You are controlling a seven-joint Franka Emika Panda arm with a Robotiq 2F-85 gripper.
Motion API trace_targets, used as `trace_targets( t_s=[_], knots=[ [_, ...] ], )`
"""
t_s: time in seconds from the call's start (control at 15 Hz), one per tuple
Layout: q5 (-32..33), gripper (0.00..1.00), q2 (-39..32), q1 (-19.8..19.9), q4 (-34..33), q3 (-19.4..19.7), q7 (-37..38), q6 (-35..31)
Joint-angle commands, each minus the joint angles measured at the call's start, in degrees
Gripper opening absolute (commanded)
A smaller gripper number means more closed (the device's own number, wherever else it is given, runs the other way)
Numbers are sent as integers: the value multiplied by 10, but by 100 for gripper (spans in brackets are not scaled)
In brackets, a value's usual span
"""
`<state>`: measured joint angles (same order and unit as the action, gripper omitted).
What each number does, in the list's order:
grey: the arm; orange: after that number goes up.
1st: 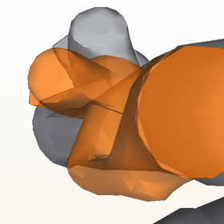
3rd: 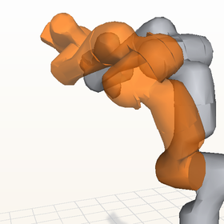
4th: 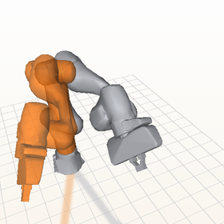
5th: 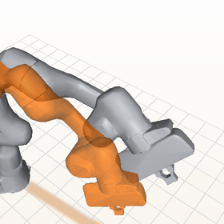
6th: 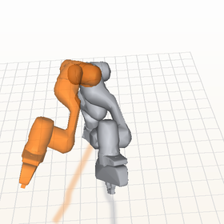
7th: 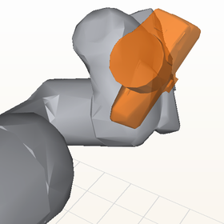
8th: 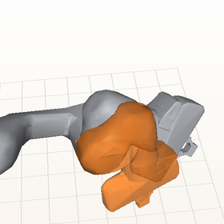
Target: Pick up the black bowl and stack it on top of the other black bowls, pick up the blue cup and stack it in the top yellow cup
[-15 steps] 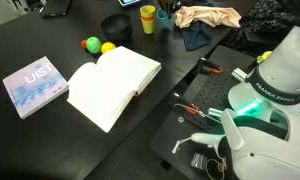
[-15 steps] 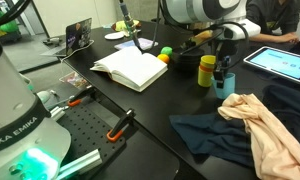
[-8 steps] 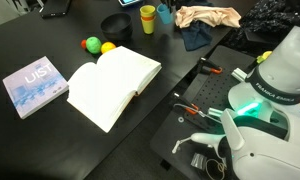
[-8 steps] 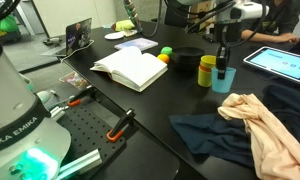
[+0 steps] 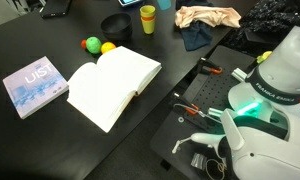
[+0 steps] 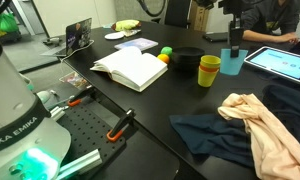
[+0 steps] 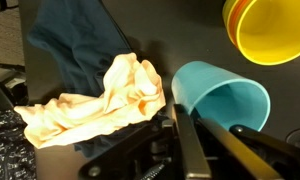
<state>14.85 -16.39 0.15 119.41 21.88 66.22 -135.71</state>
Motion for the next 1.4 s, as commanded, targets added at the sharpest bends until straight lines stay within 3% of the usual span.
trace_targets(
  t_s=[0.0,0.6,1.33],
  knots=[
    [17,9,15,16,-19,-24,-6,20],
    [3,9,13,20,-55,-59,-18,13],
    [-50,8,18,31,-38,-85,-50,-2]
  ],
)
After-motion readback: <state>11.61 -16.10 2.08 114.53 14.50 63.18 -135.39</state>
